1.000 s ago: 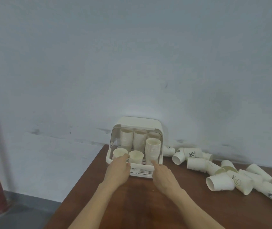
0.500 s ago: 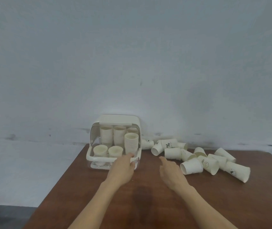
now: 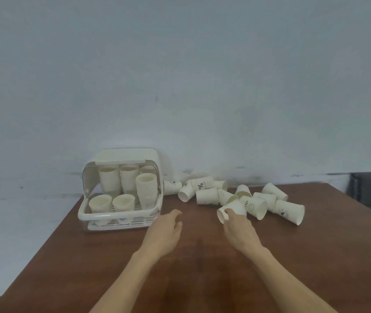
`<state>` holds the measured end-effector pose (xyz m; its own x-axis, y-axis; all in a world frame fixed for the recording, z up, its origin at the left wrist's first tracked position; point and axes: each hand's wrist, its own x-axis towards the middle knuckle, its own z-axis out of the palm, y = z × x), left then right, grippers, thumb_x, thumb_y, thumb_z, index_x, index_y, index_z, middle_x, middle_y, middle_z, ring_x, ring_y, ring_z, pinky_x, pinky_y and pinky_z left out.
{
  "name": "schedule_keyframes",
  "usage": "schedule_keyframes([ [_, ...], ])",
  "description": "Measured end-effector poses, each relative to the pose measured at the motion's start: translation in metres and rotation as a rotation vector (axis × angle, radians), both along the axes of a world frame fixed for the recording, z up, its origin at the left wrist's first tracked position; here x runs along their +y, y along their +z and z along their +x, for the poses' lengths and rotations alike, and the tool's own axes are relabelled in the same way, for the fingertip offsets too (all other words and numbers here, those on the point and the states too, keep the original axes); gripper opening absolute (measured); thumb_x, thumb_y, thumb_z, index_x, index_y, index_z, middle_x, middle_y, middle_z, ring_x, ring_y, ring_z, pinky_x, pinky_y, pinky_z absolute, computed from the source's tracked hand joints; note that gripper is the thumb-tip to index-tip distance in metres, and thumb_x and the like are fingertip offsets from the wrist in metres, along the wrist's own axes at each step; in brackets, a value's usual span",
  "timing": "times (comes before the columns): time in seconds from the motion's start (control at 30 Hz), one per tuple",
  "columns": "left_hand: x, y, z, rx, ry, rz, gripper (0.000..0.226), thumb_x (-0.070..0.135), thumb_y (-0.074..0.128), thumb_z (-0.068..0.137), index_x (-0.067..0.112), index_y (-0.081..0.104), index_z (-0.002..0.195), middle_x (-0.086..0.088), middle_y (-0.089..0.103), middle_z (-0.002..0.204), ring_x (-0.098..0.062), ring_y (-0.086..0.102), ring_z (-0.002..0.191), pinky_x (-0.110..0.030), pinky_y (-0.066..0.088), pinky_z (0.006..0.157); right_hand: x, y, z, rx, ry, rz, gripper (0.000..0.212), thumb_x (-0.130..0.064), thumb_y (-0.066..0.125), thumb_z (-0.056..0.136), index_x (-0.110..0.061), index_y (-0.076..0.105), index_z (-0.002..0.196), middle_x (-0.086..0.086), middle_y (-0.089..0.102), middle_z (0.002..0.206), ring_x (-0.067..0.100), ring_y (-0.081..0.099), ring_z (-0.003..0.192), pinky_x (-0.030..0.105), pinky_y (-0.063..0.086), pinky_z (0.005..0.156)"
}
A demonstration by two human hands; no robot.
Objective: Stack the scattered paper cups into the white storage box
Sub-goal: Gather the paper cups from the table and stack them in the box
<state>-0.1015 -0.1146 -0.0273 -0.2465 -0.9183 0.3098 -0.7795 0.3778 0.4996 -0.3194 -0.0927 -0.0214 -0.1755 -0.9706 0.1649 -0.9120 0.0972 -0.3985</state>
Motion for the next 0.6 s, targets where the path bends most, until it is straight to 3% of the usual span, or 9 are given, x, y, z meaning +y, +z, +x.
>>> schedule_keyframes([
  [0.37,-0.028,-0.016,-0.044,-0.053,-0.051,0.057,0.035,0.03,0.045,0.096,0.029,0.049,0.13,-0.004,0.067,0.109,-0.029,0.059,0.105,-0.041,0.047,0.09,-0.039,-0.016,-0.052,-0.058,-0.143,0.028,0.033,-0.014,0.038,0.094,-0.01,0.048,0.125,0.013,0.061,0.111,0.034,0.058,0.102,0.039,0.043,0.076],
  [0.6,-0.036,-0.026,-0.062,-0.068,-0.077,0.085,0.035,0.032,0.044,0.097,0.03,0.048,0.131,-0.001,0.066,0.11,-0.026,0.058,0.107,-0.04,0.047,0.09,-0.071,-0.024,-0.068,-0.214,-0.222,0.057,0.033,-0.032,0.043,0.098,-0.004,0.047,0.117,0.014,0.057,0.116,0.032,0.054,0.103,0.036,0.038,0.074],
])
